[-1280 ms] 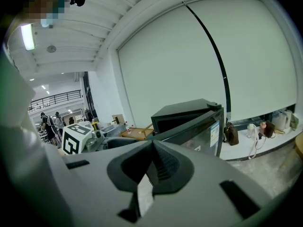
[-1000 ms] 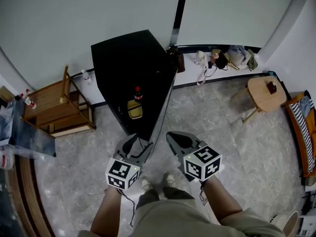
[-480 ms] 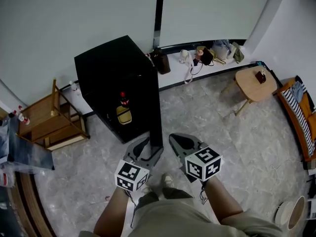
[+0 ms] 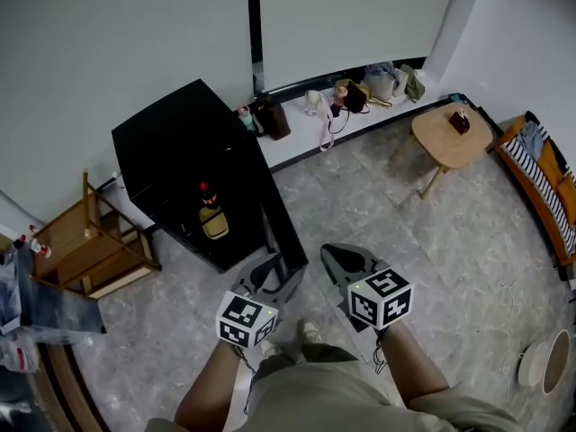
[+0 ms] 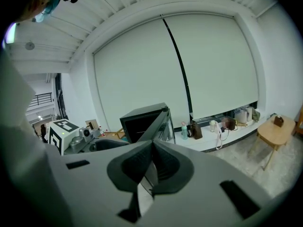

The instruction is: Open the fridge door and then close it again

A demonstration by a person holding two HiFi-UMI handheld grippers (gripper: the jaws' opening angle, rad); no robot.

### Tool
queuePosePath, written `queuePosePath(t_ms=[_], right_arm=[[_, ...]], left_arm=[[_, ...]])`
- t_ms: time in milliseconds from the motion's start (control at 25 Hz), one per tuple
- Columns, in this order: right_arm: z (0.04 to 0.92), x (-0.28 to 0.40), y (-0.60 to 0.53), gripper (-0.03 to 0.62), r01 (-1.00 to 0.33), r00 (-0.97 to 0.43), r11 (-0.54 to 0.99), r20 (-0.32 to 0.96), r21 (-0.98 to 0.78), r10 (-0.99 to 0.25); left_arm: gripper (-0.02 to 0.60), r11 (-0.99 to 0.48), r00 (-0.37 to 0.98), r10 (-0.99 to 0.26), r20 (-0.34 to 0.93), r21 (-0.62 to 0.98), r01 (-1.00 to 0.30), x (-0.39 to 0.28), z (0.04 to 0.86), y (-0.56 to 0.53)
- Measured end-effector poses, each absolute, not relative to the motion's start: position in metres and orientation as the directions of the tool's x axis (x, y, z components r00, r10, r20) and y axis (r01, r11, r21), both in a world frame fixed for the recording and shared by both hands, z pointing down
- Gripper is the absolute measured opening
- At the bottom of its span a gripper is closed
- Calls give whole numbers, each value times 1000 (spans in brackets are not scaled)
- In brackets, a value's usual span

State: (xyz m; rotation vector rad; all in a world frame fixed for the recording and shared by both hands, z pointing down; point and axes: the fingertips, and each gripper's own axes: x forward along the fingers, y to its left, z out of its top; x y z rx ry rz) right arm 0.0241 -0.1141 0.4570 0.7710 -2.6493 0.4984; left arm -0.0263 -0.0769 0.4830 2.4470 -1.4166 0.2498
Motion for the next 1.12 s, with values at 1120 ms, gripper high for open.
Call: queuePosePath(t_ms=[1120], right_arm=[[460,137,-201,-3,-691,-714,681,382,-244,-587]], left_arm=[[172,-517,522,-804,284,97,-850,53,465,-198]])
